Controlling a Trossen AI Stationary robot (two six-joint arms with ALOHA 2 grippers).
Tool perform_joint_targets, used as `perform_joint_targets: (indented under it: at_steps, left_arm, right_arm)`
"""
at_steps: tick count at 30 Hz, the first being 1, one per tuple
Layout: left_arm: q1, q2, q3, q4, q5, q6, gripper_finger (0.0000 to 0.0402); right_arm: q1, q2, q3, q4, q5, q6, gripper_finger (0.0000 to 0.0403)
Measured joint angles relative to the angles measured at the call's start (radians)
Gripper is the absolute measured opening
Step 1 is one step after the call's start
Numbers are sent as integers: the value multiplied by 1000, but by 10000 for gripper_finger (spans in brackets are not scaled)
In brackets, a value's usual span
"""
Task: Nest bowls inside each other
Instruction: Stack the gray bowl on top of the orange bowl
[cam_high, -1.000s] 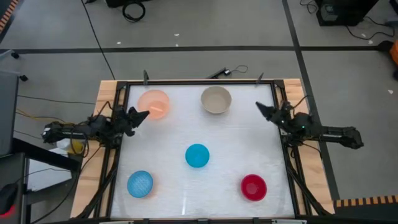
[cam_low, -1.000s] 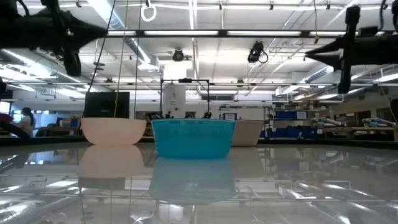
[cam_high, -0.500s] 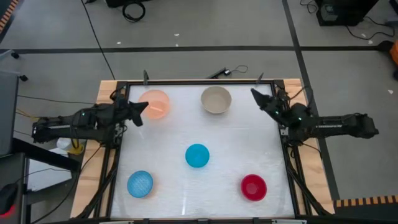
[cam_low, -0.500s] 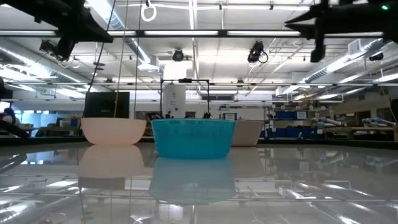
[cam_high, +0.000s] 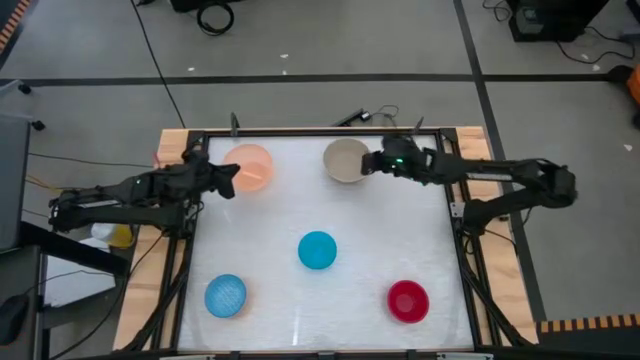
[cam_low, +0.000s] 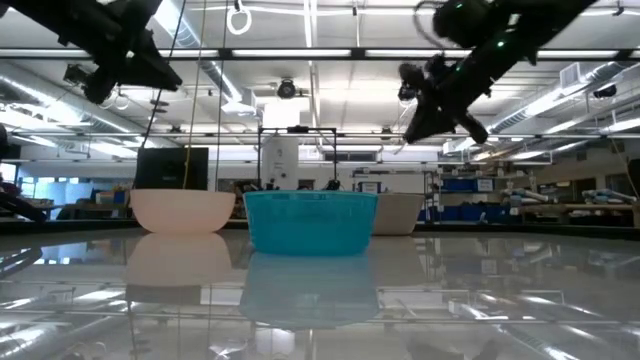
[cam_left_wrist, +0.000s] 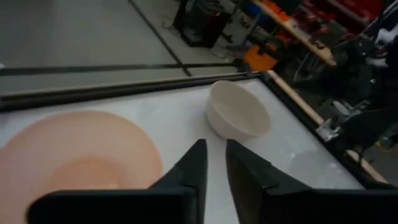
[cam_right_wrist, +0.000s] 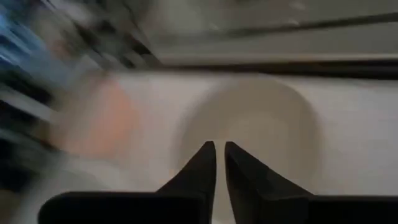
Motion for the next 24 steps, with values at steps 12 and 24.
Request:
perform_joint_targets:
  at_steps: [12, 24]
  left_arm:
    - [-1, 81, 0, -18, 23, 62, 161]
    - [0, 139, 0, -14, -1, 82, 162]
  right_arm:
    - [-170, 211, 158, -253, -98, -28, 161]
    - [-266, 429, 159, -168, -236, -71, 199]
